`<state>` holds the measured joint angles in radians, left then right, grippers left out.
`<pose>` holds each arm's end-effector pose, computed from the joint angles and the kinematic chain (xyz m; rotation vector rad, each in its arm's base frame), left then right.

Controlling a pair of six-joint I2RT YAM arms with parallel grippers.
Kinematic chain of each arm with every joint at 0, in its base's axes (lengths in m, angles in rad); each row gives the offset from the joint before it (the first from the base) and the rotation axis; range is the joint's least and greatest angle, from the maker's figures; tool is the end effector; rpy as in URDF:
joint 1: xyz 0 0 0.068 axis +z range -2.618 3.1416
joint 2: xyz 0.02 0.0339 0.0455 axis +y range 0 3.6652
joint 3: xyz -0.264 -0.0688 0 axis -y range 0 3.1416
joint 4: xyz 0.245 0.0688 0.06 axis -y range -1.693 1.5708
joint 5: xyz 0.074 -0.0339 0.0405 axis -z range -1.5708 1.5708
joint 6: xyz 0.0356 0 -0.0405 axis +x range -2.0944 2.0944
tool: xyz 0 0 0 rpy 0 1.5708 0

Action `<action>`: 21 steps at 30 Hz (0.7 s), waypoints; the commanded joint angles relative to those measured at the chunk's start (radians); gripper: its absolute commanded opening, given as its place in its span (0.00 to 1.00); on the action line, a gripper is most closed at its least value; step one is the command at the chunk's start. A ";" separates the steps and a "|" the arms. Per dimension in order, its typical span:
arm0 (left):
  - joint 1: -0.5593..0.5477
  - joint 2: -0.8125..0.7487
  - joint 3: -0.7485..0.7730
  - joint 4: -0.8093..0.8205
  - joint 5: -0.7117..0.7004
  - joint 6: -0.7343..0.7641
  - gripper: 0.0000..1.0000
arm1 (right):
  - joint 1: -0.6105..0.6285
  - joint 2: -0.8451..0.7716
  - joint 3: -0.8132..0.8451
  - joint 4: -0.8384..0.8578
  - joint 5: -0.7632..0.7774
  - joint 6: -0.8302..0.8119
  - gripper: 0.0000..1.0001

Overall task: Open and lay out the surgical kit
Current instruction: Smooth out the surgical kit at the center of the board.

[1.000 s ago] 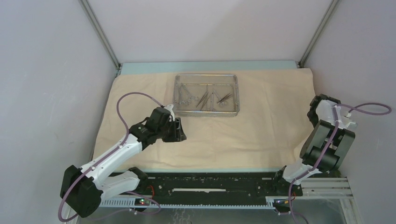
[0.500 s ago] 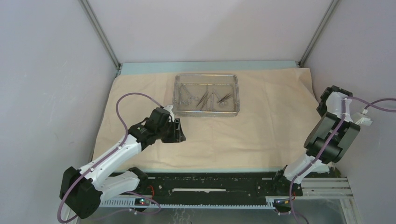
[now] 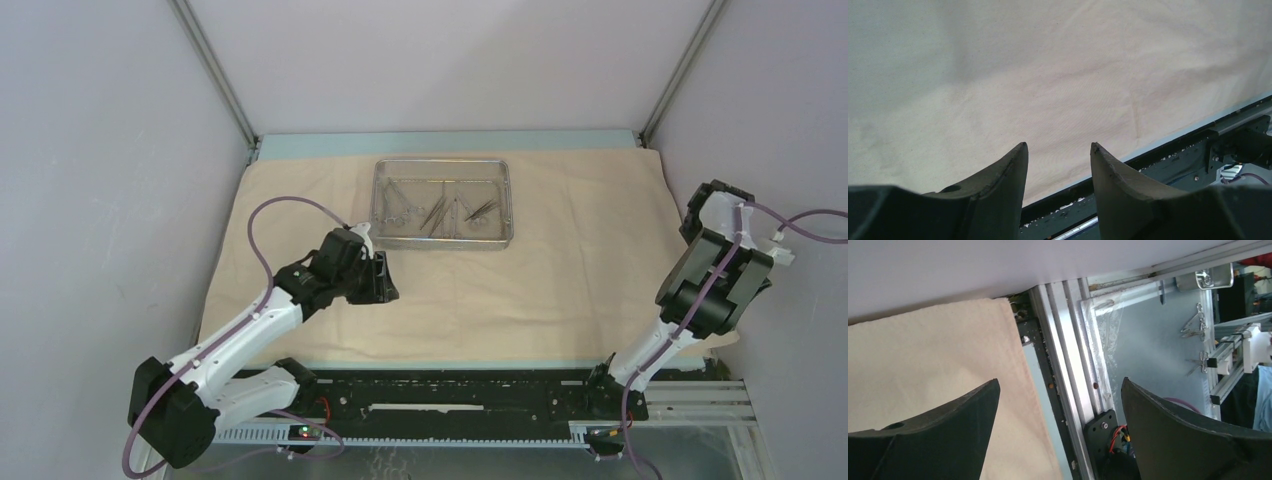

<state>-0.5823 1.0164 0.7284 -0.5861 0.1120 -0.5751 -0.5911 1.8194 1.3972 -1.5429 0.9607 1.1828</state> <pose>0.1675 -0.1151 0.2420 0.0610 2.5463 -0.6253 0.2302 -0.1896 0.2366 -1.8972 -1.9054 1.4887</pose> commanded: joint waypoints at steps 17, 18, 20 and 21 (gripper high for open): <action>-0.002 -0.027 0.078 0.022 0.014 0.005 0.55 | 0.127 -0.456 -0.462 0.803 -0.631 -0.545 0.79; -0.003 -0.027 0.079 0.023 0.015 0.004 0.55 | 0.113 -0.460 -0.485 0.829 -0.623 -0.552 0.60; -0.003 -0.027 0.080 0.023 0.020 0.002 0.55 | 0.069 -0.451 -0.520 0.850 -0.617 -0.544 0.08; -0.004 -0.028 0.081 0.023 0.020 0.002 0.55 | 0.042 -0.442 -0.531 0.857 -0.625 -0.541 0.00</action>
<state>-0.5823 1.0119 0.7345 -0.5865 0.1131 -0.5758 -0.4793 1.3903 0.9047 -0.8272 0.3786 0.6624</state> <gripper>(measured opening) 0.549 0.247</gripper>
